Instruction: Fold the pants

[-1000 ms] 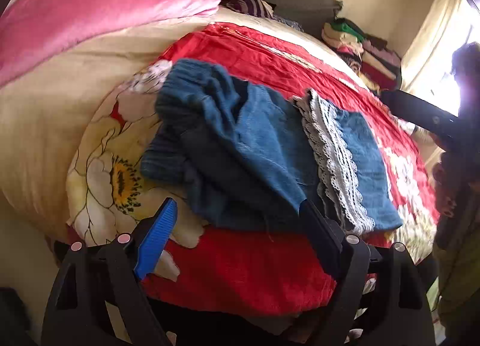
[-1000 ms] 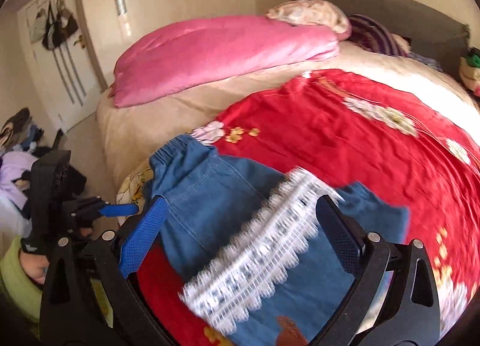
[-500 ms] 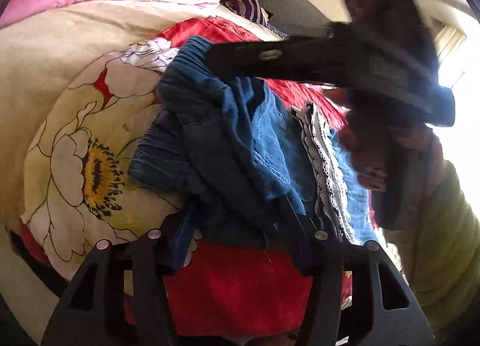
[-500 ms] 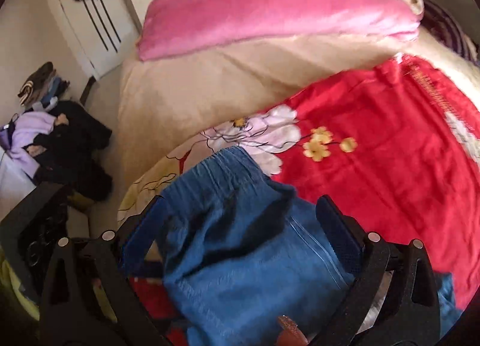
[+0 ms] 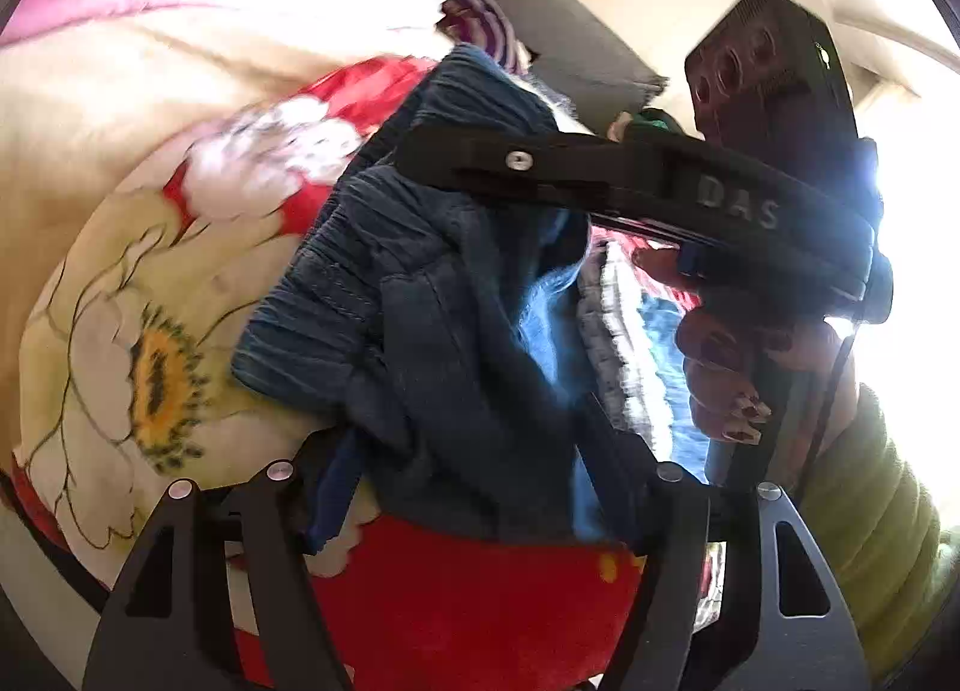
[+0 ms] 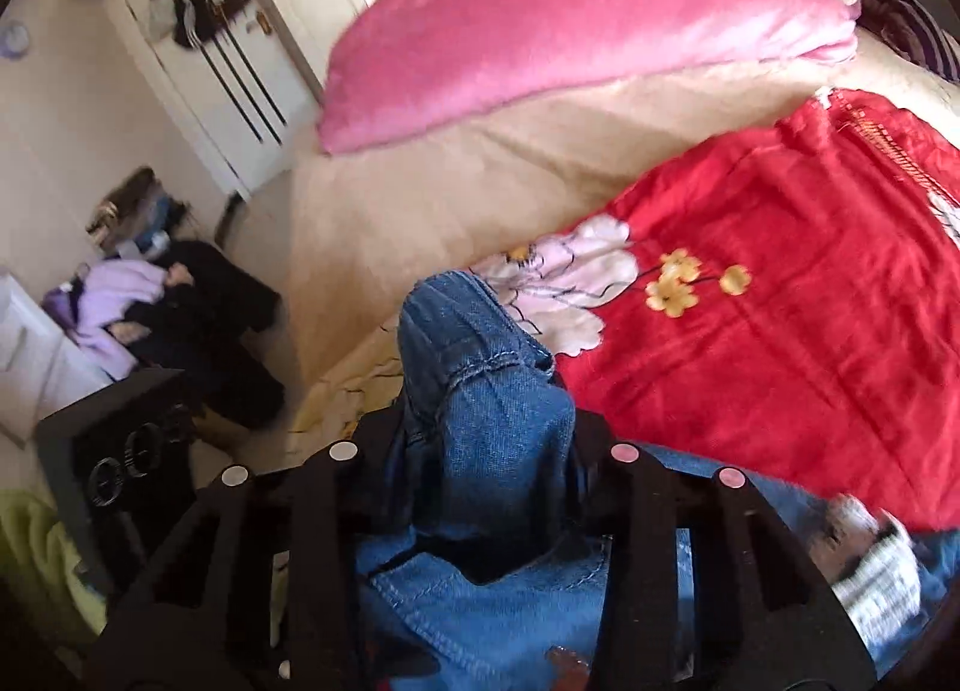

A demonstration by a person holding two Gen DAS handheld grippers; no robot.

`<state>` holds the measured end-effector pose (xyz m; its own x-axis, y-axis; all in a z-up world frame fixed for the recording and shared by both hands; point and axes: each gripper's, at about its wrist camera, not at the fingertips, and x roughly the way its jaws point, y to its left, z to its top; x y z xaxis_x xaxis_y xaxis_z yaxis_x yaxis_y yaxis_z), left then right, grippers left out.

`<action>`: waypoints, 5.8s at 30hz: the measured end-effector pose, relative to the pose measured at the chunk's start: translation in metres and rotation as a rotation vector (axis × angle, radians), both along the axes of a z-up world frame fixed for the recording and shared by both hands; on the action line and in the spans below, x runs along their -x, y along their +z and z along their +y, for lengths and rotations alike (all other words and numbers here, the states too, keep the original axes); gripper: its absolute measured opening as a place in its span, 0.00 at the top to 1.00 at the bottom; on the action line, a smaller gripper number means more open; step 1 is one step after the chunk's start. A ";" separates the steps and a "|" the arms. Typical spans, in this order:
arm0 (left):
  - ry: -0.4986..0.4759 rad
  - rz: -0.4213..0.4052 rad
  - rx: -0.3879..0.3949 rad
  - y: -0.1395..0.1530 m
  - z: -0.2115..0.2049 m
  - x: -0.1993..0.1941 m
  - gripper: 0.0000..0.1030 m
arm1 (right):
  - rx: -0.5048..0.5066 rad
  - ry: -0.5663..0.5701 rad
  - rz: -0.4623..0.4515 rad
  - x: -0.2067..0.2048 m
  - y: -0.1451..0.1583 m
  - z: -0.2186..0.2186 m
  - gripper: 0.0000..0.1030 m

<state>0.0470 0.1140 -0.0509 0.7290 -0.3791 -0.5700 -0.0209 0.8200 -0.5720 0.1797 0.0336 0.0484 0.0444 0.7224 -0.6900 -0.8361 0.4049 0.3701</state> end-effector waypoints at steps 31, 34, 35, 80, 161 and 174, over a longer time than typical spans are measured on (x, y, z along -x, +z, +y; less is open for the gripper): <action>-0.352 0.020 -0.172 0.024 -0.163 -0.021 0.42 | -0.148 -0.538 0.070 0.003 -0.002 -0.234 0.18; -0.365 0.043 -0.187 0.015 -0.165 -0.020 0.42 | -0.123 -0.529 0.086 -0.001 -0.015 -0.226 0.18; -0.368 0.048 -0.188 0.013 -0.165 -0.019 0.42 | -0.098 -0.538 0.076 0.000 -0.020 -0.225 0.18; -0.287 0.069 -0.297 0.045 -0.114 -0.086 0.72 | 0.049 -0.138 -0.459 0.154 0.002 -0.168 0.72; -0.181 0.001 -0.486 0.056 -0.122 -0.054 0.29 | -0.023 -0.672 -0.314 0.088 0.021 -0.269 0.18; -0.198 0.044 -0.461 0.032 -0.121 -0.066 0.29 | 0.049 -0.712 -0.056 0.047 -0.042 -0.258 0.27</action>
<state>0.1131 -0.0075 -0.0186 0.6399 -0.2095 -0.7394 0.1450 0.9778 -0.1516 0.1328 -0.2239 0.0063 0.5297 0.4733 -0.7038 -0.3803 0.8743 0.3017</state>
